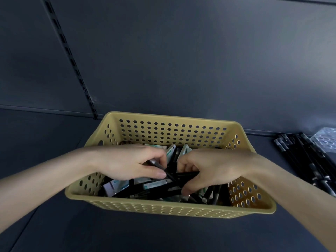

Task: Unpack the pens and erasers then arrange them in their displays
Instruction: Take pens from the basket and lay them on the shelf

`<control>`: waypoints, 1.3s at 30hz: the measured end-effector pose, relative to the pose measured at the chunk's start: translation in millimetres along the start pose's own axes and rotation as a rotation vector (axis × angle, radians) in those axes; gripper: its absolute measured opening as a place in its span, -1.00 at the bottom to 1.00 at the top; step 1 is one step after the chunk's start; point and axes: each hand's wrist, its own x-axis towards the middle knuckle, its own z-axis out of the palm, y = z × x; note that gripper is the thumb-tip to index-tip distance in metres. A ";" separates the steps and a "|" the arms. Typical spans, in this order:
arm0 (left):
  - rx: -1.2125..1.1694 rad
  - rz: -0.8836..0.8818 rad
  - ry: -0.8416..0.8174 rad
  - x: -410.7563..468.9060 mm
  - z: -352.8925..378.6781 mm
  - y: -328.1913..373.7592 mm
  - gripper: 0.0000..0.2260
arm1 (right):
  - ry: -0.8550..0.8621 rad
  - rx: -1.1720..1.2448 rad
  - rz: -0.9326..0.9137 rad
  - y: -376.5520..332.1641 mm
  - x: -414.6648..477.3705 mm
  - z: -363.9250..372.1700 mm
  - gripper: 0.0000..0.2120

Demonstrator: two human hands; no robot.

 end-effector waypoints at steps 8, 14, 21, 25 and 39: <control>-0.002 0.005 -0.050 -1.9 -5.8 -2.4 -0.87 | -0.086 -0.061 -0.024 -7.5 13.9 3.5 -0.80; 0.043 -0.132 0.222 -4.6 -15.9 -9.1 -0.55 | -0.024 0.089 0.032 7.0 -4.1 -14.1 -0.85; 0.273 -0.315 0.190 -7.5 -12.2 -13.7 -0.16 | 0.106 0.184 0.187 21.4 -4.4 -14.3 -0.73; 0.425 -0.417 0.262 -2.3 -0.3 -16.9 -0.24 | 0.157 0.332 0.161 21.8 -5.7 -14.6 -0.79; 0.098 -0.491 0.242 11.5 -1.1 -15.1 -0.29 | 0.224 0.316 0.224 20.8 -3.4 -7.9 -0.70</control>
